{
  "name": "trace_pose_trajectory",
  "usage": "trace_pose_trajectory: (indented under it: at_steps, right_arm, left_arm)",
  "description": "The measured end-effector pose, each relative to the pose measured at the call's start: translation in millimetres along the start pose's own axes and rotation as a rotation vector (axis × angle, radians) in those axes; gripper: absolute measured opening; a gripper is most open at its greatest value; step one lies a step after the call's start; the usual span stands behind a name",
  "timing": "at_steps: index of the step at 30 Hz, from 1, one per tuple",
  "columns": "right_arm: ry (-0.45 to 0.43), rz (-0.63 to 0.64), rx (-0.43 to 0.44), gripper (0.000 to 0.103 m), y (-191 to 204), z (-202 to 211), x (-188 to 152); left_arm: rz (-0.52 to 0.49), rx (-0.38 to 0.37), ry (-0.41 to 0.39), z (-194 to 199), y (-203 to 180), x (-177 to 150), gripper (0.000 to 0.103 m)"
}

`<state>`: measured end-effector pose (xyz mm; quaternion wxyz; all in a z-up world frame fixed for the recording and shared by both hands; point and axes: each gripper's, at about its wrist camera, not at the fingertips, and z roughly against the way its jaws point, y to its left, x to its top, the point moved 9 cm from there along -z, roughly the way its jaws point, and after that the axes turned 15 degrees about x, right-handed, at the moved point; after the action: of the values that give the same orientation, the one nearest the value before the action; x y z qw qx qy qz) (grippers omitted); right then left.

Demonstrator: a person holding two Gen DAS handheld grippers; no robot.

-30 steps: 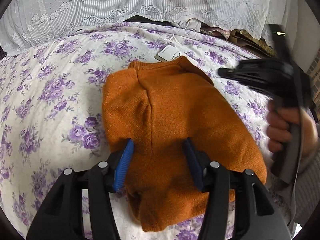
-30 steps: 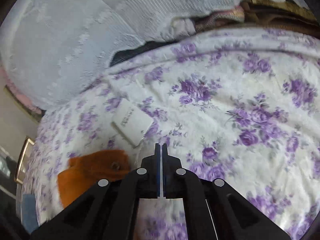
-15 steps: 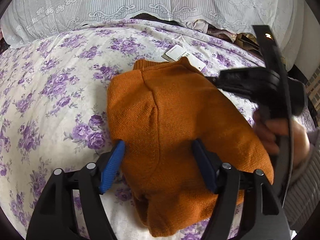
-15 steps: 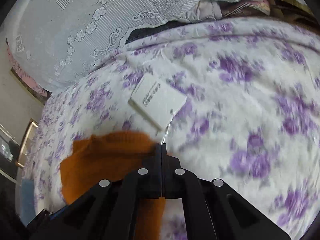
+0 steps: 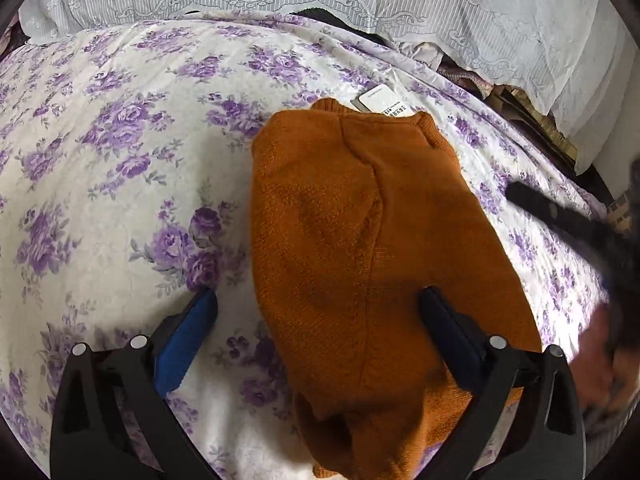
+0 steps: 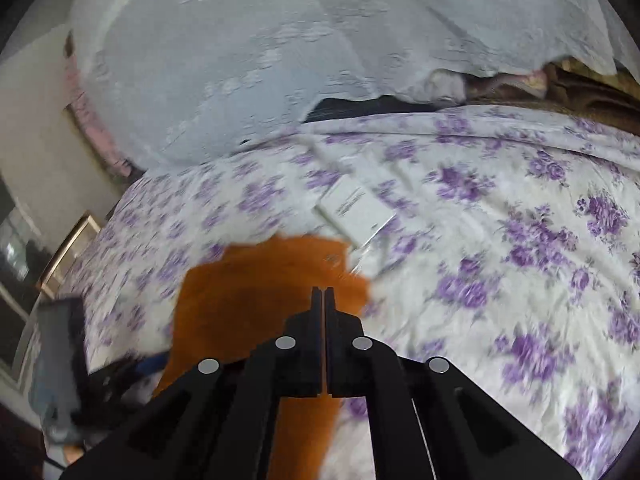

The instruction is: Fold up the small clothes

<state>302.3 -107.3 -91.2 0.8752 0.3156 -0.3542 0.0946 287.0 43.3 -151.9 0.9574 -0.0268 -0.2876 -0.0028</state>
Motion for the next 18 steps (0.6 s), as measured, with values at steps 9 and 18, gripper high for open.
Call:
trace_pose_trajectory:
  at_steps: [9, 18]
  right_arm:
    - [-0.058, -0.041, -0.086, 0.011, -5, 18, -24]
    - [-0.066, -0.218, 0.028, 0.062, -27, 24, -64]
  left_arm:
    - [-0.001, -0.002, -0.006, 3, -1, 3, 0.099]
    - [-0.025, -0.005, -0.028, 9, -8, -3, 0.099]
